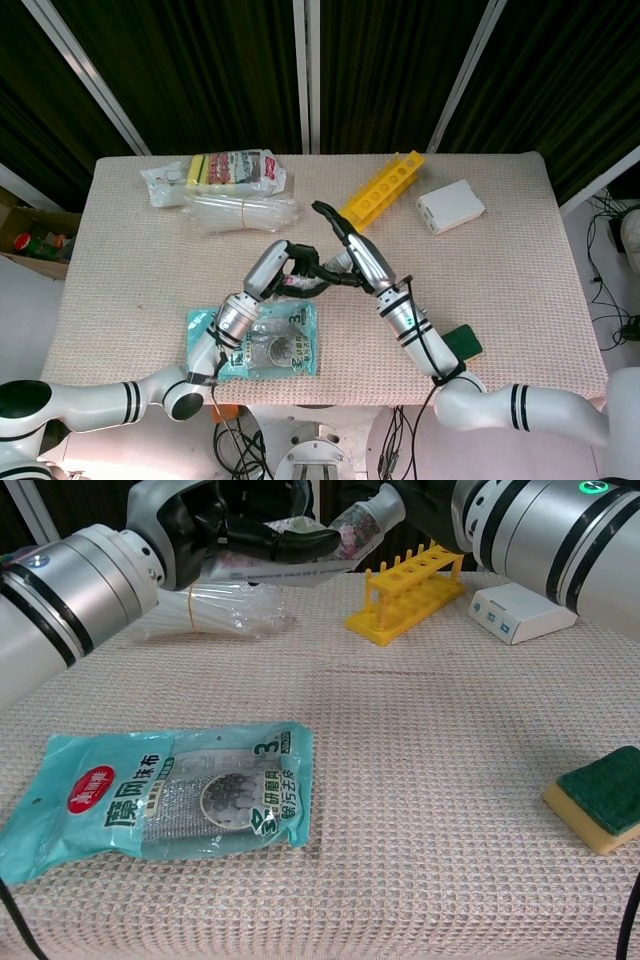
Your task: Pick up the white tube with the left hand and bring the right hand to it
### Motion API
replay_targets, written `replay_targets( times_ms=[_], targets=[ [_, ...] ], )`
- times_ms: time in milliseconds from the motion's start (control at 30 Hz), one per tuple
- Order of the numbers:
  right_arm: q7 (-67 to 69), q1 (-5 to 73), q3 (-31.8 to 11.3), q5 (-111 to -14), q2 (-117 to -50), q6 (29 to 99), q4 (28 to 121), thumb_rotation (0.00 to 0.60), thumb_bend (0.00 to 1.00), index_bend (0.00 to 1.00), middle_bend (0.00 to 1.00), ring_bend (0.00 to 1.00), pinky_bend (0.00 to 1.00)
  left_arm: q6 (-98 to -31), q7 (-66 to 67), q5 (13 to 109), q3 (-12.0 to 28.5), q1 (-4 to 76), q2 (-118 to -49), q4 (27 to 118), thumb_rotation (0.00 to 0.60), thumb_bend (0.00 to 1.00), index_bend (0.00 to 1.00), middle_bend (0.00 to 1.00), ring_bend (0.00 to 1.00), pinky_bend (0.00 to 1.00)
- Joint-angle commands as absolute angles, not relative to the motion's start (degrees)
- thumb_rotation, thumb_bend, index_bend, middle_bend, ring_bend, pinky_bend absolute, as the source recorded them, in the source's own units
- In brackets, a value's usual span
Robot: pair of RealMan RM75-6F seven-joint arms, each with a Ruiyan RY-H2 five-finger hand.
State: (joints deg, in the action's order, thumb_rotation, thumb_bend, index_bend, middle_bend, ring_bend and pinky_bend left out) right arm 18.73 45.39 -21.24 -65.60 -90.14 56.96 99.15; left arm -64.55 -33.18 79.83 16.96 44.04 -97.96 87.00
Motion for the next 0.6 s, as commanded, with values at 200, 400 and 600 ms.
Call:
replay_targets(
  times_ms=[200, 400, 600],
  targets=[
    [19.7, 45.1, -21.7, -66.6, -90.6, 57.5, 99.1, 0.137, 0.0, 0.0, 0.0, 0.0, 0.0, -64.5, -35.0, 80.4, 16.7, 43.7, -97.0, 88.0, 0.6, 0.45, 0.78, 0.88, 0.74, 0.82],
    [20.0, 41.5, -23.0, -70.9, -87.2, 64.5, 102.4, 0.125, 0.0, 0.0, 0.0, 0.0, 0.0, -64.4, -35.9, 80.1, 16.4, 43.2, -96.3, 87.3, 0.6, 0.45, 0.78, 0.88, 0.74, 0.82],
    [23.1, 34.4, -22.5, -74.2, -79.7, 71.2, 105.6, 0.122, 0.0, 0.0, 0.0, 0.0, 0.0, -62.9, -34.9, 79.1, 15.0, 42.6, -95.4, 83.0, 0.6, 0.43, 0.78, 0.88, 0.74, 0.82]
  ],
)
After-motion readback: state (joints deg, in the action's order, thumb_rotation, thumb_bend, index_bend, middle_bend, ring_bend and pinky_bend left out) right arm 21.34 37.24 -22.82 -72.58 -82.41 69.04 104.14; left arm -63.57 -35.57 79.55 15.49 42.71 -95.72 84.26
